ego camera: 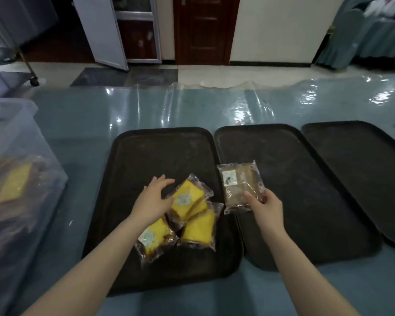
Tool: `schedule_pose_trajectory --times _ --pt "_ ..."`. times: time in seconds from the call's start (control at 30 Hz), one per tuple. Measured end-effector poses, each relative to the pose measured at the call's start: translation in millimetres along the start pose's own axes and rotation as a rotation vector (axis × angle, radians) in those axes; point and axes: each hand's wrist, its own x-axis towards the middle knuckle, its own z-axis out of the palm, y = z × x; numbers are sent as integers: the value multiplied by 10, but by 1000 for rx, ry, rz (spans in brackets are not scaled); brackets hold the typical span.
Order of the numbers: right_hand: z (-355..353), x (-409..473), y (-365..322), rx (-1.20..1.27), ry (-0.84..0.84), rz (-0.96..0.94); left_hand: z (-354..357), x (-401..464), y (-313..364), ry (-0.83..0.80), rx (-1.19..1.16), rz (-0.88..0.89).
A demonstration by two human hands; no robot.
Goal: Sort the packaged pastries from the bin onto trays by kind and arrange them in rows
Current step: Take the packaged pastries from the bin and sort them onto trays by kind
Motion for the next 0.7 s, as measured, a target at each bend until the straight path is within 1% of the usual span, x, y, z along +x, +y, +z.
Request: schedule_pose_trajectory --times 0.07,0.1,0.13,0.2,0.23,0.3,0.37,0.5,0.6,0.7 --pt "-252 171 113 34 56 36 141 7 216 12 -49 8" --pt "-391 273 175 13 68 53 224 11 324 25 -45 20" --pt "-531 384 241 -63 72 77 316 13 424 37 -39 37" --pt "-782 577 380 -353 50 123 521 13 617 70 -82 55" --pt "-876 630 440 -465 20 101 629 8 713 86 -136 49" --pt "-962 676 506 -533 -53 -24 824 1 886 98 -271 18" --pt "-952 688 498 -477 -147 -133 966 -5 1037 94 -350 -15" --pt "-749 651 279 -358 -323 -236 1031 -114 1213 116 -433 -41" --pt "-529 528 94 -228 -469 -248 878 -297 1232 148 -470 -29" --pt "-321 327 -77 -134 -552 -272 574 -548 1144 229 -494 -20"
